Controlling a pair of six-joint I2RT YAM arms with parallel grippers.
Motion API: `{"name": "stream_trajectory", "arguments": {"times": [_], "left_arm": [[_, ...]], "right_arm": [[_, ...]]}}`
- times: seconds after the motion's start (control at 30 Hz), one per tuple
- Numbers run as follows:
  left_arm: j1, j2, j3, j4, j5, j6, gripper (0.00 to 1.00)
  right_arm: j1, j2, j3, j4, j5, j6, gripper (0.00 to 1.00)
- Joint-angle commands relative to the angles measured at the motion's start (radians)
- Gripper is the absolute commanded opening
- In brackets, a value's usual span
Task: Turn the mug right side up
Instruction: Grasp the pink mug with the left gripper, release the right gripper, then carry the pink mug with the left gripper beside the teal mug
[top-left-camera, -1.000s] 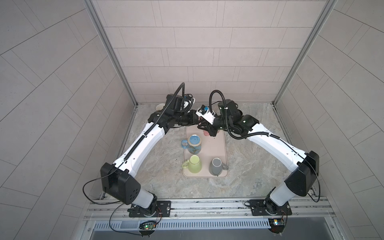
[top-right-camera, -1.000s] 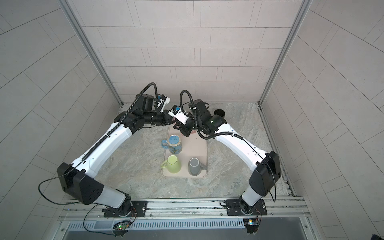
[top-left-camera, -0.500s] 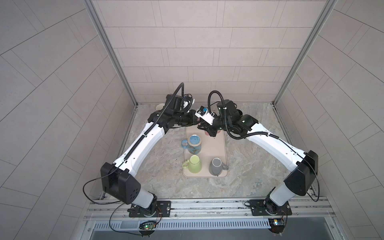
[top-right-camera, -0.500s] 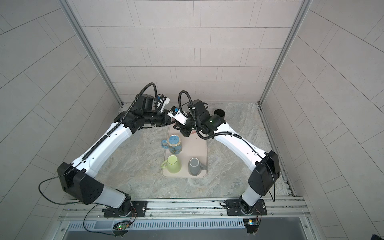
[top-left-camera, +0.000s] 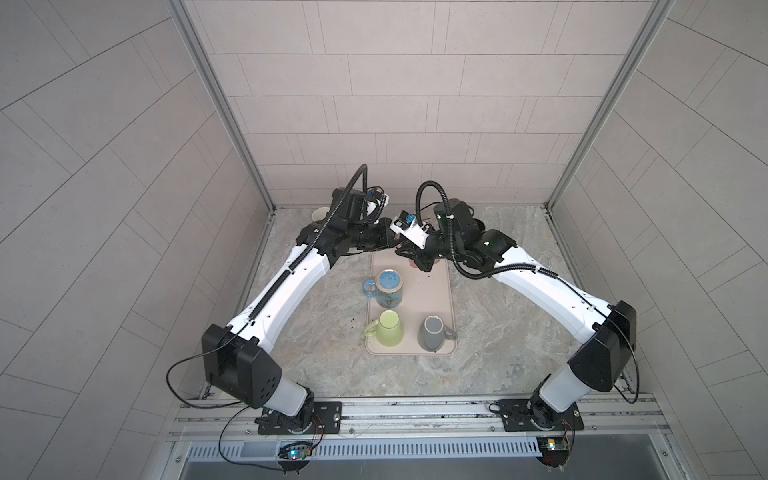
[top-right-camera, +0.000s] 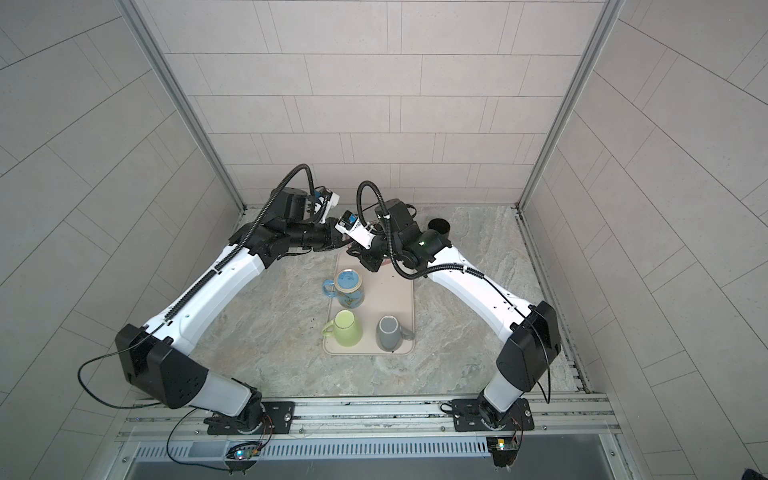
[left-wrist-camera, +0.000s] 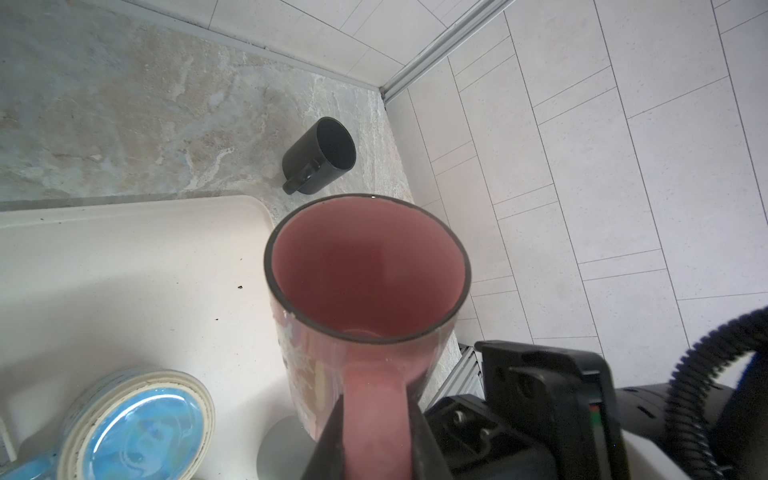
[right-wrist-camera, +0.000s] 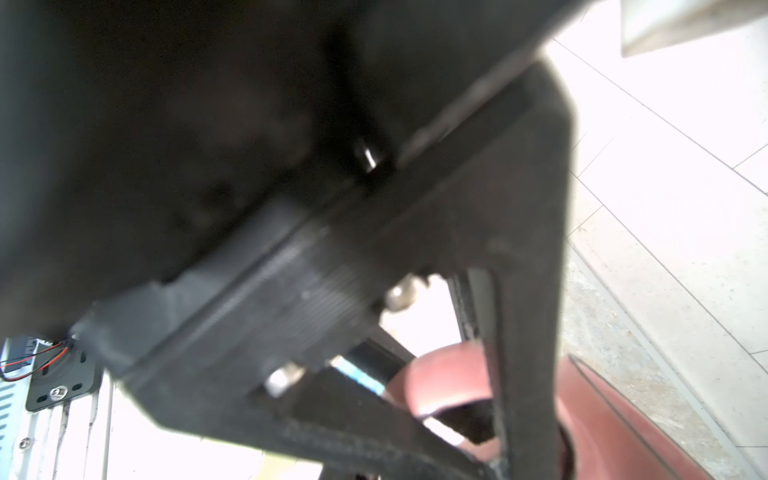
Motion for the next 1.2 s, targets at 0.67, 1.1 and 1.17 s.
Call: {"name": "stream_trajectory", "arguments": {"times": [0.67,1.1,1.17], "left_arm": [[0.033,0.076,0.09,0.008,-0.053,0.066,0.0],[0.1,0.16,0.144,0.184,-0.118,0.063,0.0],[0.102,0.168,0.128,0.212,-0.169,0.09,0.0]], "right_arm": [[-0.018,-0.144,-0.074,0.101,0.089,-0.025,0.22],[-0.034,-0.263,-0.193,0.118,0.145,0.028,0.19],[-0.038,-0.281,-0.216,0.124,0.159,0.04,0.18]]}}
